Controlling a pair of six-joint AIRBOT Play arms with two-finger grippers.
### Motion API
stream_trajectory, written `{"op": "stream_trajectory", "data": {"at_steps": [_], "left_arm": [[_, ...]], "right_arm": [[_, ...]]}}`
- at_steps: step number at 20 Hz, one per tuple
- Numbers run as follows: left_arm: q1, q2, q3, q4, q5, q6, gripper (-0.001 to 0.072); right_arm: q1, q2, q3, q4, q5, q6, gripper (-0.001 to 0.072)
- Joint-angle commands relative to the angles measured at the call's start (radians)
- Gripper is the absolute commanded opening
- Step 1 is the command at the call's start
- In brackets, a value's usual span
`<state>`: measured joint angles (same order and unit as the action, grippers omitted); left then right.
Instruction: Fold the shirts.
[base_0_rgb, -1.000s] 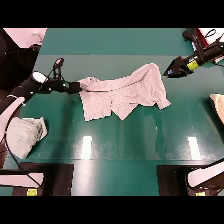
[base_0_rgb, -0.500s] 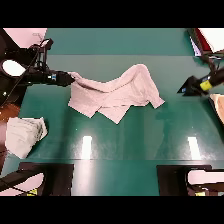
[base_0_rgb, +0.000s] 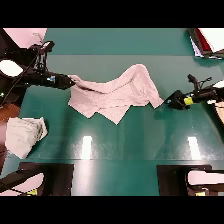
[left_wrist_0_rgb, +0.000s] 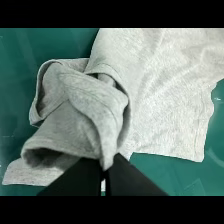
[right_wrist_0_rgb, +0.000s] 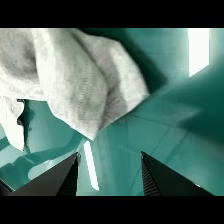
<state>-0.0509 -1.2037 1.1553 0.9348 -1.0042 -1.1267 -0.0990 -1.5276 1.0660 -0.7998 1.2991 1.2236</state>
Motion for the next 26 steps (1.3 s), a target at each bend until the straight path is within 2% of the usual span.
{"op": "stream_trajectory", "data": {"at_steps": [1, 6, 7, 8, 9, 11, 14, 16, 18, 21, 25, 26], "left_arm": [[0.000, 0.001, 0.001, 0.001, -0.007, 0.000, 0.0021], [0.000, 0.001, 0.001, 0.001, -0.008, 0.000, 0.0022], [0.000, 0.001, 0.001, 0.001, -0.008, 0.000, 0.0021], [0.000, 0.001, 0.001, 0.001, -0.010, 0.000, 0.0022], [0.000, 0.001, 0.001, 0.001, -0.014, 0.000, 0.0022], [0.000, 0.005, 0.017, 0.004, -0.077, -0.001, 0.0021], [0.029, 0.006, 0.139, 0.002, -0.339, -0.003, 0.0021], [0.037, 0.006, 0.245, 0.001, -0.482, -0.003, 0.0021], [0.034, 0.006, 0.301, -0.015, -0.496, -0.003, 0.0021], [0.034, -0.004, 0.304, -0.038, -0.419, -0.003, 0.0021], [0.034, -0.015, 0.294, -0.037, -0.419, -0.003, 0.0021], [0.034, -0.015, 0.294, -0.037, -0.419, -0.003, 0.0022]], "right_arm": [[0.082, 0.000, -0.021, 0.040, -0.072, -0.058, 0.0430], [0.162, 0.000, -0.021, 0.040, -0.182, -0.058, 0.0429], [0.166, 0.000, -0.021, 0.039, -0.182, -0.058, 0.0357], [0.173, 0.000, -0.021, 0.040, -0.176, -0.061, 0.0107], [0.178, 0.006, -0.020, 0.040, -0.171, -0.074, 0.0016], [0.171, 0.058, -0.019, 0.040, -0.137, -0.076, 0.0015], [0.122, 0.232, -0.019, 0.040, 0.019, -0.046, 0.0015], [0.071, 0.359, -0.019, 0.040, 0.092, 0.036, 0.0016], [0.016, 0.437, -0.019, 0.038, 0.084, 0.098, 0.0015], [-0.048, 0.402, -0.019, 0.033, 0.060, 0.114, 0.0015], [-0.070, 0.229, -0.019, -0.144, -0.166, 0.114, 0.0020], [-0.083, 0.190, -0.018, -0.141, -0.219, 0.112, 0.0131]]}}
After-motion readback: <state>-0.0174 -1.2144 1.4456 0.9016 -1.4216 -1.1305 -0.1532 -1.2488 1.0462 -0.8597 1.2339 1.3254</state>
